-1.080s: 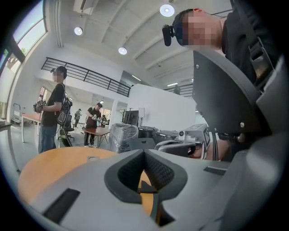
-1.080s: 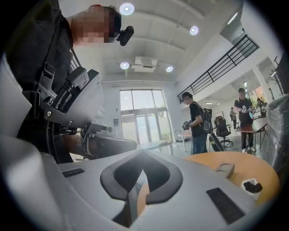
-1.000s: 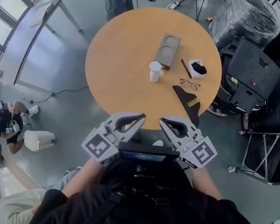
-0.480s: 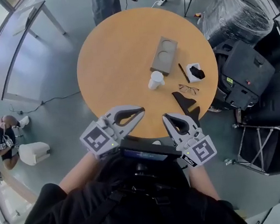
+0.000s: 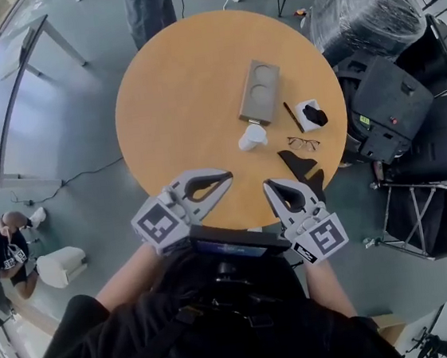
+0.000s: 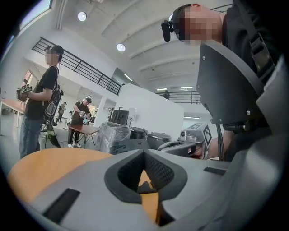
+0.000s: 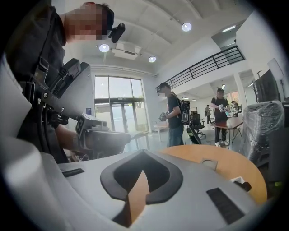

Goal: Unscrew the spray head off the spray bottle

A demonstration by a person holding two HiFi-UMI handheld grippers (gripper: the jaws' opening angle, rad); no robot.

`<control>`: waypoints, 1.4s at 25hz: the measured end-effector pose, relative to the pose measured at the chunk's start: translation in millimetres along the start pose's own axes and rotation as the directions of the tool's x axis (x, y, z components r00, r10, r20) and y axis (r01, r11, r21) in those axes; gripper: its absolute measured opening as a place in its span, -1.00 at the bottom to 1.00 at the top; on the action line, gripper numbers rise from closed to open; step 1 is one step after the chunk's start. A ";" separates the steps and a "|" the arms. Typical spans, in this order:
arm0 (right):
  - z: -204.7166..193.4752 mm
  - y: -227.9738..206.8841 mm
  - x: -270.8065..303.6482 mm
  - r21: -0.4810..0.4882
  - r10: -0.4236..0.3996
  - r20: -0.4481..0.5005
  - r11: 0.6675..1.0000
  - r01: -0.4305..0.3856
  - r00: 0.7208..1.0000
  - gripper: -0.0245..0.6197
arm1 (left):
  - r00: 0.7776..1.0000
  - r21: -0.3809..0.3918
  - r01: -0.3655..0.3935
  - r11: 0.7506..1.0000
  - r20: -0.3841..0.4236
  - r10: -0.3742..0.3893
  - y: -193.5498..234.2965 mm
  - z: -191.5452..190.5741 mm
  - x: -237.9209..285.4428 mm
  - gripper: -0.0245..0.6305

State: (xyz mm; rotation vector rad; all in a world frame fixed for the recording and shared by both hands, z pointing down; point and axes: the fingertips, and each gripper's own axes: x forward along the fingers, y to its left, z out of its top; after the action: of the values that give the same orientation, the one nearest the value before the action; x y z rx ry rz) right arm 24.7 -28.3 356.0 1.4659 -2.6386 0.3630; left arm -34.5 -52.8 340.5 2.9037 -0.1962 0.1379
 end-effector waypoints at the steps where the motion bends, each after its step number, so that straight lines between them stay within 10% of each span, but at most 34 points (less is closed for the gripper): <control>1: -0.9 -3.3 4.8 -0.002 -0.017 -0.002 1.000 0.017 1.000 -0.84 | 1.000 0.001 0.006 1.000 -0.004 -0.006 7.8 -0.8 -1.2 -0.90; 17: -48.9 -82.2 44.7 0.013 -0.134 0.006 0.991 0.134 0.991 -0.84 | 0.997 0.044 0.065 0.997 -0.044 -0.063 64.0 -61.3 50.2 -0.89; 35: -223.6 -167.6 93.4 0.080 -0.062 -0.017 0.995 0.063 0.998 -0.84 | 0.989 0.076 -0.105 0.992 -0.099 0.112 159.5 -280.4 144.1 -0.37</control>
State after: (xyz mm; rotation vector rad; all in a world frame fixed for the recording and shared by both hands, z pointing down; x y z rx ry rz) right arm 111.0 -133.1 617.4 1.5588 -2.5887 0.4774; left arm 63.0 -159.4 663.0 2.9461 -0.3382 0.3182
